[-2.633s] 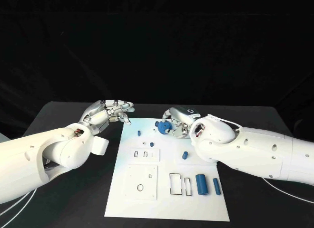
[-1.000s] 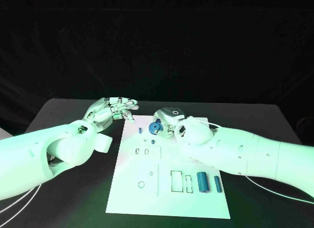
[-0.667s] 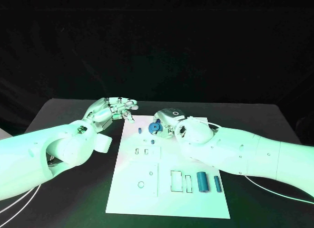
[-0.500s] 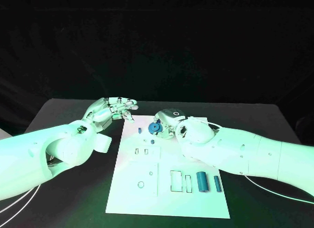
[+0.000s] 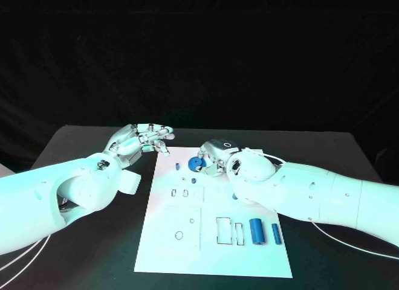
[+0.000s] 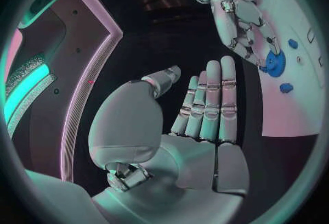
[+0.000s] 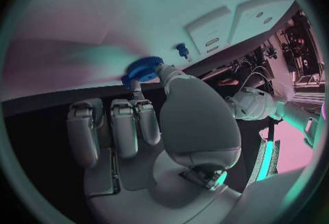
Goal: Assemble the parts on the task board
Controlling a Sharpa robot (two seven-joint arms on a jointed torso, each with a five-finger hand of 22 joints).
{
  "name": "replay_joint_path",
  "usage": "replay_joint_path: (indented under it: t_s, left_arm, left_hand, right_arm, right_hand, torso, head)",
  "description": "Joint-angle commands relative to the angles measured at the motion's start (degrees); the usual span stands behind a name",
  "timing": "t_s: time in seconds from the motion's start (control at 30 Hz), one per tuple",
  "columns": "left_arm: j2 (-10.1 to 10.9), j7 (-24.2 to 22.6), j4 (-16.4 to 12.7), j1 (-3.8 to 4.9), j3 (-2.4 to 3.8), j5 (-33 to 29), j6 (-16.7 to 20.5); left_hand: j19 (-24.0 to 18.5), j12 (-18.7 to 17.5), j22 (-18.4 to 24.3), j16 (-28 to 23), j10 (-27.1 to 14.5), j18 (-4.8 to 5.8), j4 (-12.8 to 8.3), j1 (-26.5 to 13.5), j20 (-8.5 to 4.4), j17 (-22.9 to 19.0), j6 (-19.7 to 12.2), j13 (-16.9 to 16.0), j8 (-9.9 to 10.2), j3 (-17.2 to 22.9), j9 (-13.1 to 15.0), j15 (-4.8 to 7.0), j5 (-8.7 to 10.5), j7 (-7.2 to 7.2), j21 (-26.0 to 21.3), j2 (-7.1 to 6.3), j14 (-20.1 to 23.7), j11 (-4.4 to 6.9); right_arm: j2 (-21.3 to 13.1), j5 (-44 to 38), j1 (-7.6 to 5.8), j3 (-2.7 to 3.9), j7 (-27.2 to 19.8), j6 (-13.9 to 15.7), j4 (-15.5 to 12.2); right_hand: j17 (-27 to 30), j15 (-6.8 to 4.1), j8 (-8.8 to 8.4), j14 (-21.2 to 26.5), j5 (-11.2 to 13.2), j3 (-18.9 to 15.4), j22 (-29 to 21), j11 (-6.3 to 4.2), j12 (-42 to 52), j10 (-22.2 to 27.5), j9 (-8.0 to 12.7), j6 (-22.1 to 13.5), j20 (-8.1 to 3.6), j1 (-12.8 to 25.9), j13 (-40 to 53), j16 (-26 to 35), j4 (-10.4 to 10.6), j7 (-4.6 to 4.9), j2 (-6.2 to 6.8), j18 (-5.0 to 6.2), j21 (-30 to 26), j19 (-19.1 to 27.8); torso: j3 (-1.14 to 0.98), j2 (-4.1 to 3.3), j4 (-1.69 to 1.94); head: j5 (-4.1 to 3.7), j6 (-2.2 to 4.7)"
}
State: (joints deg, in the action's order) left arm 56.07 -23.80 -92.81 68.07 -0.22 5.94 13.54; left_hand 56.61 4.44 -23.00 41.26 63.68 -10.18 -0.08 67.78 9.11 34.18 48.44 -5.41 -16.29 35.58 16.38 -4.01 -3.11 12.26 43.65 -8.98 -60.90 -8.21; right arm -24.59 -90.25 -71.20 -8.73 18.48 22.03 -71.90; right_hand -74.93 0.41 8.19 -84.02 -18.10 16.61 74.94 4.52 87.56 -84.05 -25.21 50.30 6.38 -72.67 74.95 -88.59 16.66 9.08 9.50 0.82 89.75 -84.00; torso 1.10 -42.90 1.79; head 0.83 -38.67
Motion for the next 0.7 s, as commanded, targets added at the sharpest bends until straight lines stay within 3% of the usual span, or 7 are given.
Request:
replay_joint_path:
  t_s: [0.03, 0.33, 0.5, 0.7]
  left_arm:
    - [0.0, -0.3, -0.2, 0.09, 0.05, -0.1, -1.0]
    - [0.1, -0.2, 0.0, 0.09, 0.05, 0.0, -1.0]
    - [0.3, -0.3, 0.1, 0.09, 0.05, 0.0, -0.9]
    - [0.4, -0.3, 0.3, 0.09, 0.05, 0.0, -0.9]
  left_hand:
    - [-0.4, -0.2, 0.0, -0.4, -0.1, -0.25, -0.1, 0.3, 0.19, -0.1, -0.4, -0.1, 0.3, 0.1, 0.1, -0.07, -0.09, 0.17, 0.3, 0.13, 0.2, -0.17]
    - [-0.4, -0.2, 0.0, -0.4, -0.1, -0.25, -0.1, 0.3, 0.19, -0.1, -0.4, -0.1, 0.3, 0.1, 0.1, -0.07, -0.09, 0.17, 0.3, 0.13, 0.2, -0.17]
    - [-0.4, -0.2, 0.0, -0.4, -0.1, -0.25, -0.1, 0.3, 0.19, -0.1, -0.4, -0.1, 0.3, 0.1, 0.1, -0.07, -0.09, 0.17, 0.3, 0.13, 0.2, -0.17]
    - [-0.5, -0.3, -0.1, -0.4, -0.2, -0.25, -0.1, 0.3, 0.21, -0.1, -0.5, -0.1, 0.4, 0.2, 0.1, -0.08, -0.10, 0.19, 0.4, 0.14, 0.2, -0.19]
  right_arm:
    - [-0.5, 0.6, 0.23, -0.14, 0.1, -1.6, -0.4]
    - [-3.0, 0.4, 0.26, -0.14, 0.5, 0.1, -3.0]
    - [-7.0, 0.8, -0.04, 0.10, -0.2, 4.6, -6.5]
    - [-12.8, 6.3, -1.36, 0.71, -5.4, 9.1, -11.0]
  right_hand:
    - [-11.4, -0.01, -0.14, -5.2, -0.3, 0.3, 15.1, 0.04, 0.1, -3.7, 0.0, 0.0, 0.12, 0.6, 12.8, -0.3, -0.1, 0.20, 0.03, -0.82, 0.3, -6.0]
    - [-11.3, -0.01, -0.10, -5.2, -0.5, 0.4, 15.1, 0.04, 0.2, -3.8, 0.0, 0.2, 0.13, 0.7, 12.8, -0.3, -0.1, 0.19, 0.05, -0.82, 0.3, -6.0]
    - [-11.2, -0.08, -0.05, -5.2, -1.5, 1.2, 15.1, -0.03, 0.3, -3.9, -0.1, 0.8, 0.10, 0.4, 12.9, -0.2, -0.6, 0.12, 0.38, -0.82, 0.3, -6.0]
    - [-10.7, -0.09, -0.45, -5.1, -1.4, 2.3, 15.1, 0.04, -0.1, -3.6, 0.0, 0.7, 0.08, -0.9, 12.6, -0.1, -1.4, 0.24, 1.17, -0.82, 0.3, -6.0]
  torso:
    - [-0.04, -0.02, 0.00]
    - [0.01, 0.02, 0.07]
    - [0.00, 0.15, -0.23]
    - [-0.11, 0.27, -0.51]
  head:
    - [0.03, 0.00]
    - [0.20, -0.04]
    - [0.33, 0.06]
    - [0.34, 0.34]
